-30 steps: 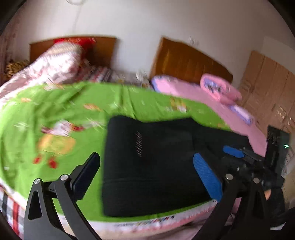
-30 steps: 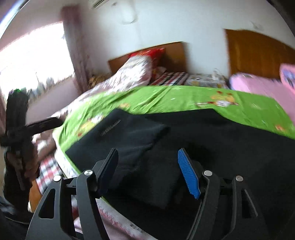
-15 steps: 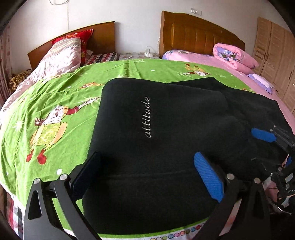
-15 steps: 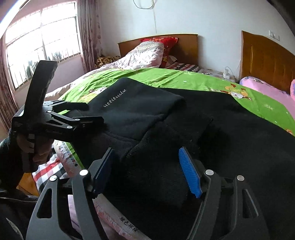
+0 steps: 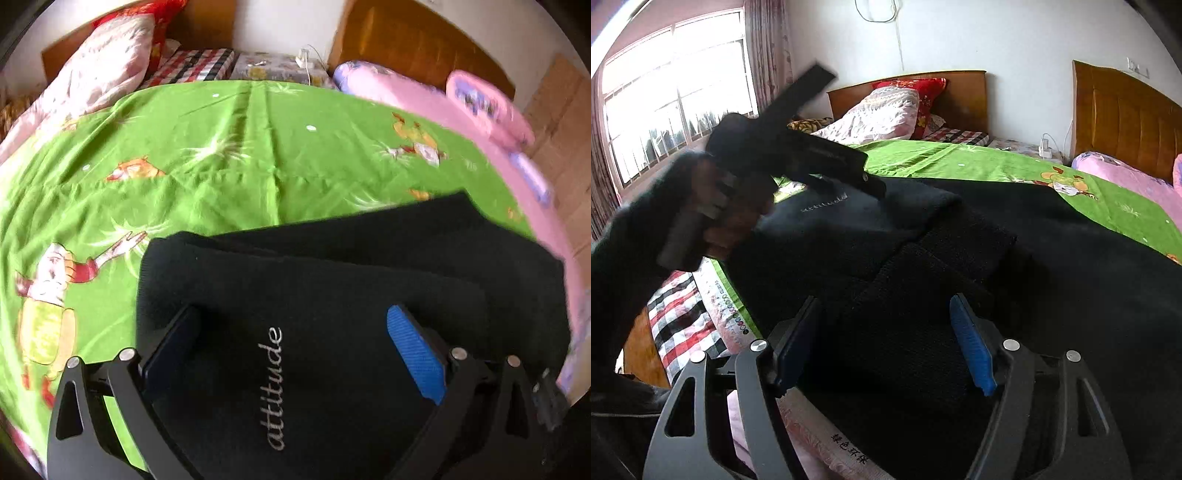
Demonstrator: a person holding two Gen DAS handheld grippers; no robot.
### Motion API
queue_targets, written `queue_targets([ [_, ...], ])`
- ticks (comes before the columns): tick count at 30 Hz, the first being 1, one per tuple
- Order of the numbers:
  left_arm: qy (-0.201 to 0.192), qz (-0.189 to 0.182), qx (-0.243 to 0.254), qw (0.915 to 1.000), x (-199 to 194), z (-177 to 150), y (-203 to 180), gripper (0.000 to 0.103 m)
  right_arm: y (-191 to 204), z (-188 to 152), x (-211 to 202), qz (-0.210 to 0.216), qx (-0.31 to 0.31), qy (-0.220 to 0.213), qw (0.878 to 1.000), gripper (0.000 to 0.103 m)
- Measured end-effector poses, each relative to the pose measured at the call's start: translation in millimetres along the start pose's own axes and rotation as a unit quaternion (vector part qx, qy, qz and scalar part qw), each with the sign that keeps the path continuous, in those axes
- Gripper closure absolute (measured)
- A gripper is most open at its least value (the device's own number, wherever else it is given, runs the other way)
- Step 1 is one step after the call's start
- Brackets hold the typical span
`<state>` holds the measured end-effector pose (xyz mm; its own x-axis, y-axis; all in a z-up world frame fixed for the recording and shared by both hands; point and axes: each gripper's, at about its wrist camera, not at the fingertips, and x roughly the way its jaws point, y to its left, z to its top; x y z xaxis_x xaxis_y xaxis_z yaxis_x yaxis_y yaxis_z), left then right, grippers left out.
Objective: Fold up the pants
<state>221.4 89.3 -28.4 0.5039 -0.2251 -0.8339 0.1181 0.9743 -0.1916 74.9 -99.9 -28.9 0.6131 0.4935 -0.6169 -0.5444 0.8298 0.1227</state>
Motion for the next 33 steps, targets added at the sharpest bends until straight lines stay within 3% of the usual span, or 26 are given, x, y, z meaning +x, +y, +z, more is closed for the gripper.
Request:
queue_targets([
  [2,-0.024,0.005,0.001,0.9997,-11.7,-2.0,-2.3,0.002,0.0,-0.2,-0.2,0.001,0.001,0.0,1.0,0.034],
  [4,-0.069,0.032,0.011,0.9971,-29.8,-8.8,-7.7,0.002,0.2,-1.1,-0.8,0.002,0.002,-0.002,1.0,0.034],
  [6,-0.084,0.05,0.018,0.995,-37.1,-13.8,-12.3,0.002,0.4,-1.0,-0.8,0.003,0.005,-0.004,1.0,0.034],
  [8,-0.076,0.089,0.012,0.993,-27.4,-17.4,-8.2,0.002,0.2,-0.1,0.1,0.003,0.006,-0.003,1.0,0.034],
  [11,-0.058,0.089,-0.028,0.9939,-16.9,-17.3,4.7,0.002,-1.7,1.2,-1.4,0.009,0.009,0.0,1.0,0.033],
  [14,-0.123,0.096,-0.034,0.9871,-51.3,-27.1,1.3,0.002,-10.5,3.9,-17.2,0.01,0.037,-0.005,0.999,0.03],
  [18,-0.187,0.09,0.004,0.9782,-96.1,-68.0,-28.9,0.002,-30.5,-7.2,-53.2,-0.035,0.055,-0.035,0.997,0.029],
  [22,-0.159,0.133,0.05,0.9769,-83.7,-94.3,-49.4,0.002,-57.8,-32.8,-63.1,-0.047,0.101,-0.008,0.994,0.024],
  [25,-0.102,0.158,0.028,0.9817,-52.4,-102.4,-35.1,0.002,-64.3,-49.0,-74.8,-0.042,0.108,-0.021,0.993,0.026],
  [29,-0.109,0.166,0.036,0.9794,-59.2,-107.3,-39.6,0.002,-78.9,-52.4,-115.2,-0.032,0.141,-0.066,0.987,0.024],
  [33,-0.144,0.134,0.056,0.9789,-85.4,-116.0,-62.3,0.002,-122.4,-76.5,-171.6,-0.044,0.234,-0.105,0.966,0.022],
])
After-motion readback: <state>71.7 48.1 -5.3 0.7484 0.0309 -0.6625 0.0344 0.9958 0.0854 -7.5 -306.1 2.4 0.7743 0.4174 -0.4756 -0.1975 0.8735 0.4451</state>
